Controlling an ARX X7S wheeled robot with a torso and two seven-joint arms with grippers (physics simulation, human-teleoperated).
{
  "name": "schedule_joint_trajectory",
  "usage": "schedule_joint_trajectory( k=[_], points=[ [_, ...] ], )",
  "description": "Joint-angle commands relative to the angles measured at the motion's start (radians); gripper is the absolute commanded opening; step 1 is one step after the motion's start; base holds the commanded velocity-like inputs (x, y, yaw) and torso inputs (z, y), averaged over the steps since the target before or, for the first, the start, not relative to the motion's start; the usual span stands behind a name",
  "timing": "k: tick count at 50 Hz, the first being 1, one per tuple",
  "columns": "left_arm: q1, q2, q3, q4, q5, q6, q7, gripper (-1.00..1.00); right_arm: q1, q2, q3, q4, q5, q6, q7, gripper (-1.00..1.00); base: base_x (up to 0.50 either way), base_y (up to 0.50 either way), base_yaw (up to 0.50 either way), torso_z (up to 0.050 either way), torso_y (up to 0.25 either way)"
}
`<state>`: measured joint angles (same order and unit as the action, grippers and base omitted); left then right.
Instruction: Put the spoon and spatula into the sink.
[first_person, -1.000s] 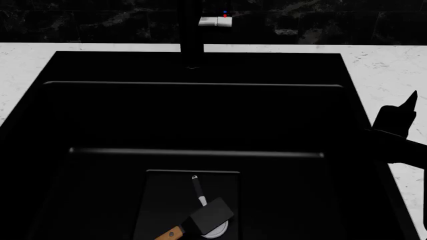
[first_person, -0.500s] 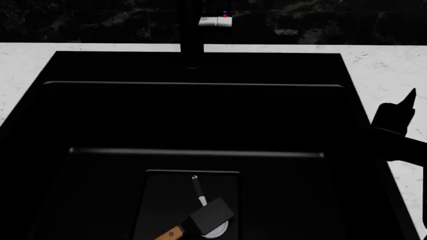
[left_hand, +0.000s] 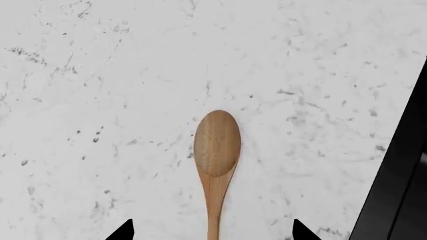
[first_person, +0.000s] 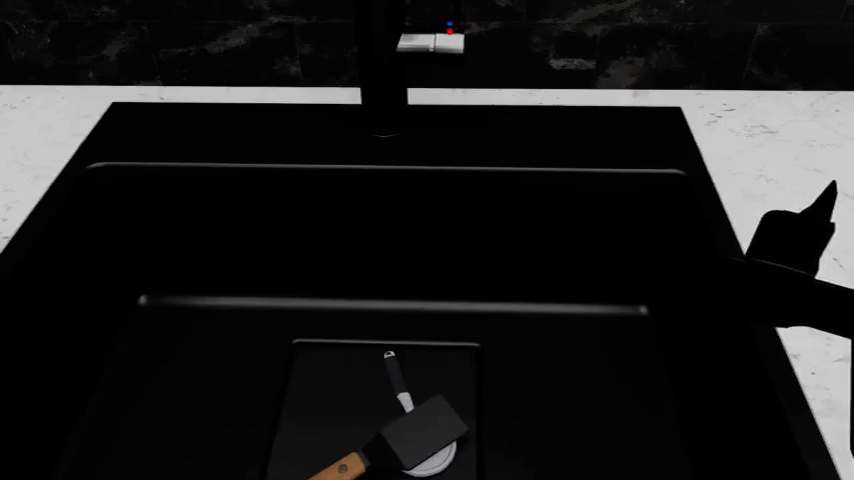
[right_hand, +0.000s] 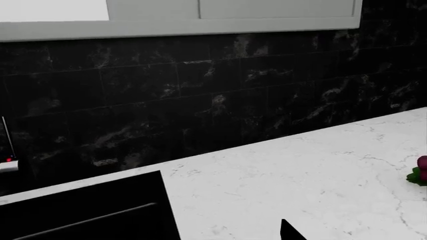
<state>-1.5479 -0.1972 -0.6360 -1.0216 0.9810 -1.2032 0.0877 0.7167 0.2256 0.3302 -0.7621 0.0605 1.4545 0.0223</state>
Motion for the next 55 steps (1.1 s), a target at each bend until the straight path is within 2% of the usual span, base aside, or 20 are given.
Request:
schedule_joint_trajectory(
  k=[1, 48, 49, 55],
  points=[
    [0.032, -0.004, -0.024, 0.013, -0.006, -0.010, -0.002, 1.00, 0.006, 0.006, -0.009, -0.001, -0.002, 0.006, 0.001, 1.00, 0.00, 0.00, 0.00, 0.000, 0.000],
    [0.135, -0.035, -0.094, 0.031, -0.042, -0.004, -0.063, 1.00, 0.028, 0.020, -0.015, -0.013, 0.013, 0.036, 0.013, 1.00, 0.00, 0.00, 0.00, 0.000, 0.000],
    [0.137, -0.036, -0.097, 0.033, -0.042, -0.006, -0.068, -1.00, 0.027, 0.020, -0.015, -0.013, 0.013, 0.035, 0.013, 1.00, 0.01, 0.00, 0.00, 0.000, 0.000],
    [0.143, -0.020, -0.094, 0.079, -0.040, -0.006, -0.055, -1.00, 0.026, 0.019, -0.015, -0.011, 0.014, 0.033, 0.015, 1.00, 0.00, 0.00, 0.00, 0.000, 0.000]
  ],
)
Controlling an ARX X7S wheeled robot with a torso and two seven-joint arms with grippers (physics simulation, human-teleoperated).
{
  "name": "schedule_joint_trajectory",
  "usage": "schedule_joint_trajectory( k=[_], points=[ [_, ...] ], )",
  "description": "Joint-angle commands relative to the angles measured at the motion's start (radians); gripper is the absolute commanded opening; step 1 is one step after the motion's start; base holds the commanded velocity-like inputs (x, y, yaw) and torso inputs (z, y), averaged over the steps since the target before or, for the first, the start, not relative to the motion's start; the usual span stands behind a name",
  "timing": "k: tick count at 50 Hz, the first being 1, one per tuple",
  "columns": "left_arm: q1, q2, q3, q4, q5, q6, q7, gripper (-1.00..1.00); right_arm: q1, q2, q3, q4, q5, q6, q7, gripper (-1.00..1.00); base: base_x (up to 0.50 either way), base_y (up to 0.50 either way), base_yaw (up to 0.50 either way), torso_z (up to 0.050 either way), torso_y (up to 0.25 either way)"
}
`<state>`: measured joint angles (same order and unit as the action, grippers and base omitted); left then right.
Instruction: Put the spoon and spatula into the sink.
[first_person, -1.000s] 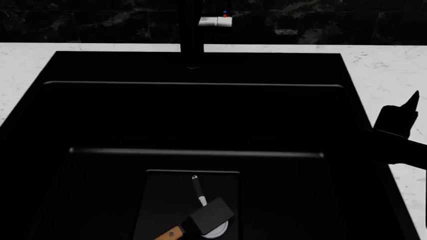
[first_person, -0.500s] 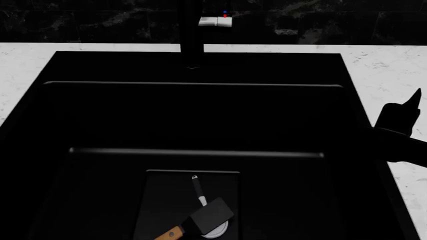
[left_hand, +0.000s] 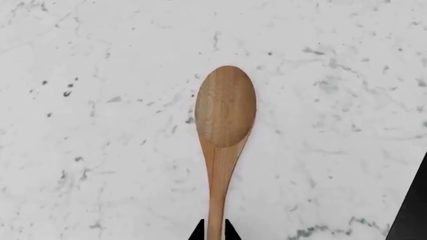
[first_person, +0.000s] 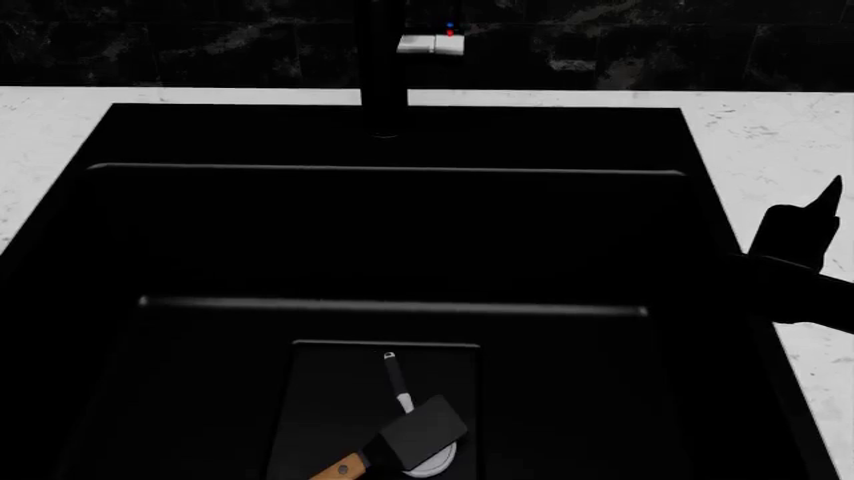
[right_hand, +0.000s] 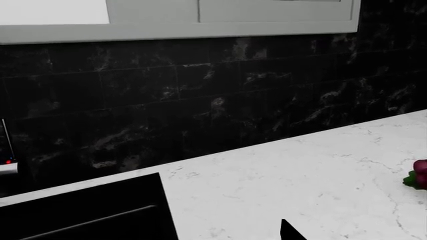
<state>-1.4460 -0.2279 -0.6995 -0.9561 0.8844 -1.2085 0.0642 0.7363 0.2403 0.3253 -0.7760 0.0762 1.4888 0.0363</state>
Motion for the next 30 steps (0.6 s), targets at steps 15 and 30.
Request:
schedule_joint_trajectory(
  k=[15, 30],
  points=[
    [-0.007, 0.054, 0.047, 0.098, 0.079, 0.106, -0.055, -1.00, -0.003, 0.002, -0.004, 0.002, 0.003, -0.006, 0.004, 1.00, 0.00, 0.00, 0.00, 0.000, 0.000],
    [-0.153, 0.196, 0.232, 0.181, 0.115, 0.107, 0.169, -1.00, -0.010, 0.001, 0.004, 0.001, 0.008, -0.013, 0.005, 1.00, 0.00, 0.00, 0.00, 0.000, 0.000]
  ],
)
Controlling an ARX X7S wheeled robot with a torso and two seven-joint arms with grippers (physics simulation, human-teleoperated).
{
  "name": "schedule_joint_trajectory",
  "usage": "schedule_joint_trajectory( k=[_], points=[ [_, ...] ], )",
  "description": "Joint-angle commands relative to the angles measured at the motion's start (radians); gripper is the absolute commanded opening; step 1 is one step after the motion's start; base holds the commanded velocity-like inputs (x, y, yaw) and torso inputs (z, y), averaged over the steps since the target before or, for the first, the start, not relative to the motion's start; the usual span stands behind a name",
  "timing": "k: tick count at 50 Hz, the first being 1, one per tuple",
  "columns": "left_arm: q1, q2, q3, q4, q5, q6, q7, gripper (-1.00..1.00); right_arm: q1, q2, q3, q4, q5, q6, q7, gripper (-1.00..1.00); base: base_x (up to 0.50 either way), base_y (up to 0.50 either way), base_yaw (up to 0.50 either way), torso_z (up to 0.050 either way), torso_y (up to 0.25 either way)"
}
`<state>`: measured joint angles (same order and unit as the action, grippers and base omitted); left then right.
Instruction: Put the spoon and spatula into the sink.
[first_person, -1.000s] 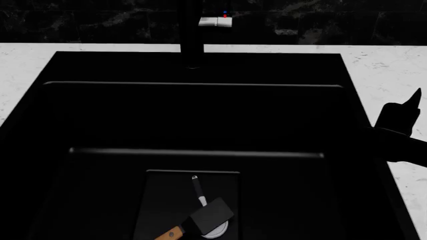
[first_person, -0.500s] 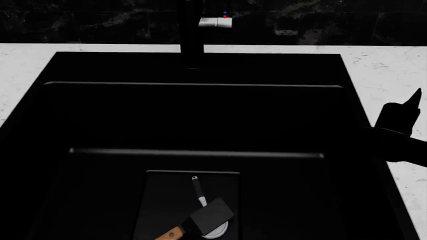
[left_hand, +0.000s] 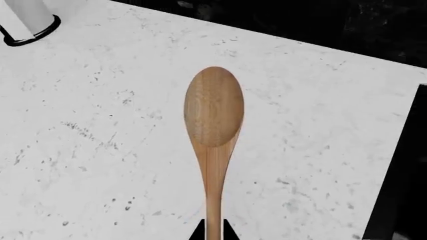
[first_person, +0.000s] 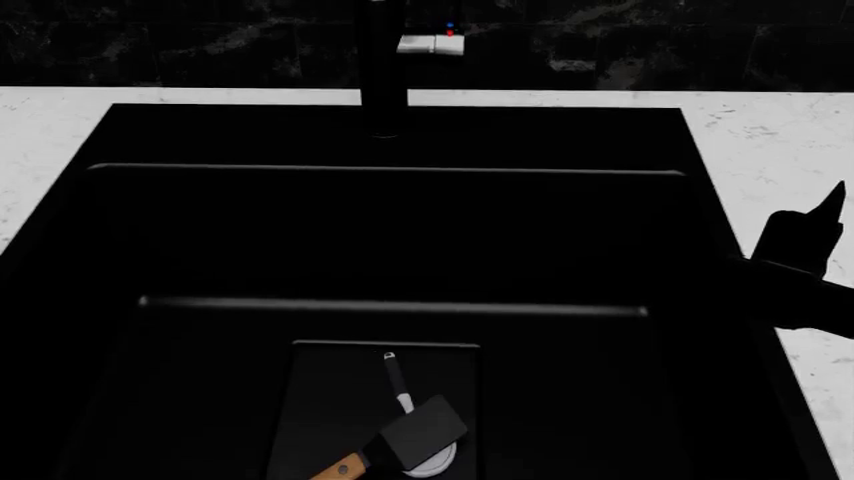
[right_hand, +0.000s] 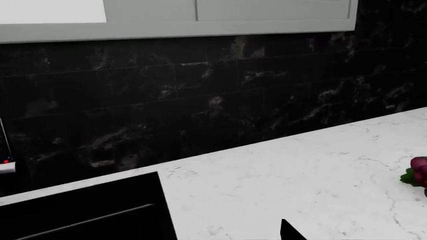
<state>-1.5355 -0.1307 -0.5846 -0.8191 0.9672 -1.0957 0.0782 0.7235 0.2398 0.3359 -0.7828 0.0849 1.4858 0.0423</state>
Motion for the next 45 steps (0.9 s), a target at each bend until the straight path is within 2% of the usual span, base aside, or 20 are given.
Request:
schedule_joint_trajectory(
  k=[1, 3, 5, 10, 14, 19, 24, 28, 33, 36, 41, 43, 45],
  points=[
    [-0.062, 0.115, 0.136, 0.045, 0.031, -0.010, 0.185, -1.00, 0.004, 0.002, -0.006, 0.008, 0.000, -0.009, -0.001, 1.00, 0.00, 0.00, 0.00, 0.000, 0.000],
    [-0.048, 0.129, 0.204, 0.046, -0.014, -0.024, 0.218, -1.00, 0.003, 0.001, -0.006, 0.007, 0.000, -0.009, 0.000, 1.00, 0.00, 0.00, 0.00, 0.000, 0.000],
    [-0.030, 0.130, 0.329, 0.042, -0.142, -0.063, 0.238, -1.00, 0.003, 0.001, -0.005, 0.004, 0.001, -0.007, 0.000, 1.00, 0.00, 0.00, 0.00, 0.000, 0.000],
    [0.013, 0.129, 0.601, 0.061, -0.344, -0.077, 0.308, -1.00, 0.001, 0.003, -0.001, 0.005, 0.003, -0.011, 0.000, 1.00, 0.00, 0.00, 0.00, 0.000, 0.000],
    [0.041, 0.126, 0.752, 0.101, -0.436, -0.090, 0.385, -1.00, -0.005, 0.000, -0.003, 0.014, 0.004, -0.023, 0.000, 1.00, 0.00, 0.00, 0.00, 0.000, 0.000],
    [0.083, 0.124, 0.953, 0.153, -0.516, -0.027, 0.500, -1.00, 0.000, -0.005, -0.005, 0.012, 0.007, -0.021, 0.002, 1.00, 0.00, 0.00, 0.00, 0.000, 0.000],
    [0.080, 0.125, 1.049, 0.130, -0.582, 0.025, 0.516, -1.00, 0.005, -0.001, -0.005, 0.007, 0.008, -0.011, 0.004, 1.00, 0.00, 0.00, 0.00, 0.000, 0.000],
    [0.091, 0.125, 1.103, 0.137, -0.628, 0.006, 0.531, -1.00, 0.007, 0.000, -0.007, 0.014, 0.009, -0.016, 0.005, 1.00, 0.00, 0.00, 0.00, 0.000, 0.000],
    [0.059, 0.129, 1.168, 0.056, -0.803, -0.040, 0.467, -1.00, 0.005, -0.003, -0.008, 0.018, 0.012, -0.021, 0.006, 1.00, 0.00, 0.00, 0.00, 0.000, 0.000],
    [0.004, 0.130, 1.231, -0.036, -1.006, -0.070, 0.388, -1.00, 0.008, -0.002, -0.007, 0.012, 0.013, -0.013, 0.006, 1.00, 0.00, 0.00, 0.00, 0.000, 0.000],
    [-0.050, 0.130, 1.397, -0.147, -1.277, -0.041, 0.310, -1.00, 0.000, -0.004, -0.002, 0.009, 0.015, -0.015, 0.007, 1.00, 0.00, 0.00, 0.00, 0.000, 0.000],
    [-0.085, 0.130, 1.466, -0.223, -1.460, -0.079, 0.190, -1.00, -0.001, -0.004, 0.000, 0.008, 0.015, -0.014, 0.007, 1.00, 0.00, 0.00, 0.00, 0.000, 0.000],
    [-0.096, 0.130, 1.578, -0.245, -1.566, -0.063, 0.212, -1.00, -0.005, -0.004, 0.003, 0.007, 0.016, -0.016, 0.008, 1.00, 0.00, 0.00, 0.00, 0.000, 0.000]
  ],
)
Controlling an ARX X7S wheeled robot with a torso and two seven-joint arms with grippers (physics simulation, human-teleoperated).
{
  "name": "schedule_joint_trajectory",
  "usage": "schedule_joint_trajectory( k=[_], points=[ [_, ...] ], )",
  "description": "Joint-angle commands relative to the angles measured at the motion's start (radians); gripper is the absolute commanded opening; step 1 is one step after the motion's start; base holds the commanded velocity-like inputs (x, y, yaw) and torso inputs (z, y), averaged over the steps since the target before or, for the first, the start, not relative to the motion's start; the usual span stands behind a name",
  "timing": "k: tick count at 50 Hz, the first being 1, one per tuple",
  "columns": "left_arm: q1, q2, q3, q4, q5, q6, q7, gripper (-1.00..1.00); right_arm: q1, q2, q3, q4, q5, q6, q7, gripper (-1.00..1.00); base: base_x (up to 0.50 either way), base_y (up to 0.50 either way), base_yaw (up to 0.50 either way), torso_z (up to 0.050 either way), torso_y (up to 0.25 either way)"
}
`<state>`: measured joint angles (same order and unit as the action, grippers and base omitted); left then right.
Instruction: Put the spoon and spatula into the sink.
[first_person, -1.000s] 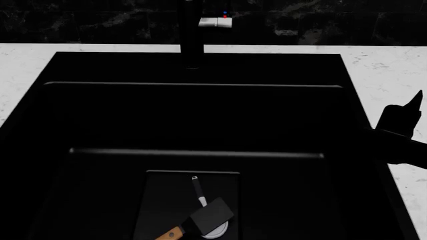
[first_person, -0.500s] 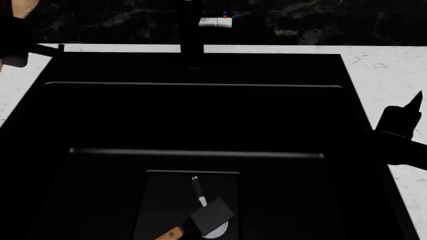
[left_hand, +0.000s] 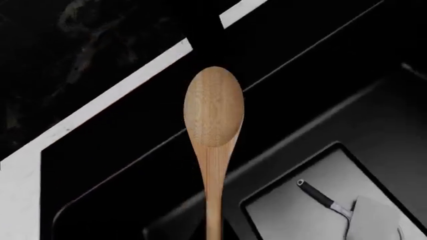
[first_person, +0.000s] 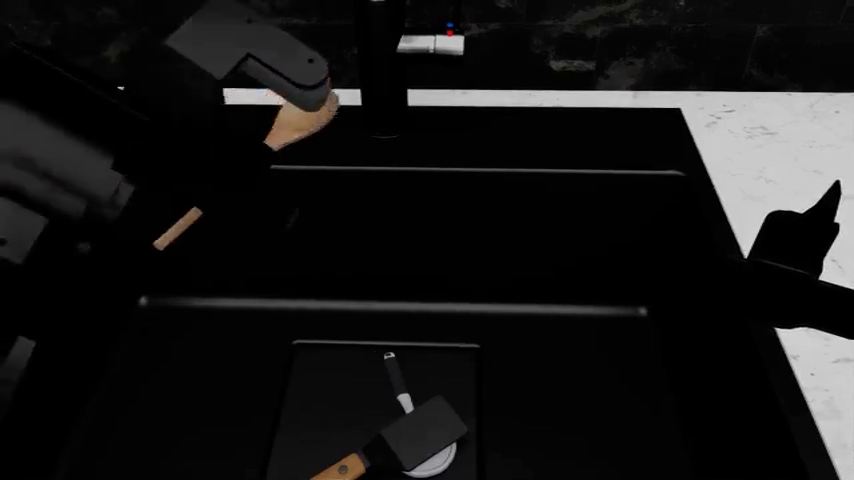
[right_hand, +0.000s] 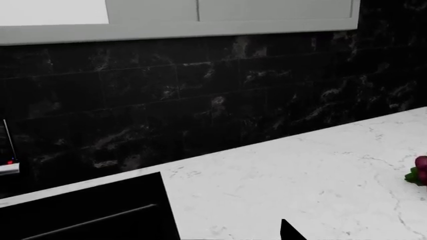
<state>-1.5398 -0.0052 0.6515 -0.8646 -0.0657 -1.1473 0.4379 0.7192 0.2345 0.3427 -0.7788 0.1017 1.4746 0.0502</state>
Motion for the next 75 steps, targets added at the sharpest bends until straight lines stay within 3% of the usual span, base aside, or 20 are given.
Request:
schedule_joint_trajectory(
  k=[1, 6, 17, 30, 42, 43, 64, 75],
  points=[
    [-0.096, 0.005, 0.371, -0.212, -0.578, -0.012, -0.153, -1.00, -0.003, 0.000, -0.003, 0.001, 0.000, -0.005, -0.001, 1.00, 0.00, 0.00, 0.00, 0.000, 0.000],
    [-0.098, 0.005, 0.551, -0.225, -0.690, -0.012, -0.100, -1.00, -0.006, 0.000, 0.000, -0.002, 0.001, -0.003, 0.000, 1.00, 0.00, 0.00, 0.00, 0.000, 0.000],
    [-0.061, 0.005, 0.743, -0.271, -0.867, -0.099, -0.152, -1.00, -0.017, 0.000, 0.003, -0.005, 0.004, -0.010, 0.002, 1.00, 0.00, 0.00, 0.00, 0.000, 0.000],
    [0.007, 0.005, 0.774, -0.340, -0.890, -0.116, -0.223, -1.00, -0.020, 0.003, 0.005, -0.014, 0.008, 0.002, 0.006, 1.00, 0.00, 0.00, 0.00, 0.000, 0.000],
    [0.020, 0.005, 0.788, -0.329, -0.838, -0.088, -0.140, -1.00, -0.011, 0.007, 0.007, -0.018, 0.011, 0.011, 0.012, 1.00, 0.00, 0.00, 0.00, 0.000, 0.000],
    [0.017, 0.005, 0.784, -0.330, -0.837, -0.083, -0.136, 1.00, -0.011, 0.007, 0.006, -0.016, 0.012, 0.009, 0.012, 1.00, 0.00, 0.00, 0.00, 0.000, 0.000],
    [-0.024, 0.005, 0.770, -0.347, -0.777, -0.080, -0.087, 1.00, -0.010, 0.009, 0.004, -0.009, 0.022, 0.001, 0.013, 1.00, 0.00, 0.00, 0.00, 0.000, 0.000],
    [-0.223, 0.005, 0.681, -0.432, -0.829, -0.032, -0.054, 1.00, -0.015, 0.011, 0.010, -0.013, 0.027, 0.001, 0.013, 1.00, 0.00, 0.00, 0.00, 0.000, 0.000]
  ],
)
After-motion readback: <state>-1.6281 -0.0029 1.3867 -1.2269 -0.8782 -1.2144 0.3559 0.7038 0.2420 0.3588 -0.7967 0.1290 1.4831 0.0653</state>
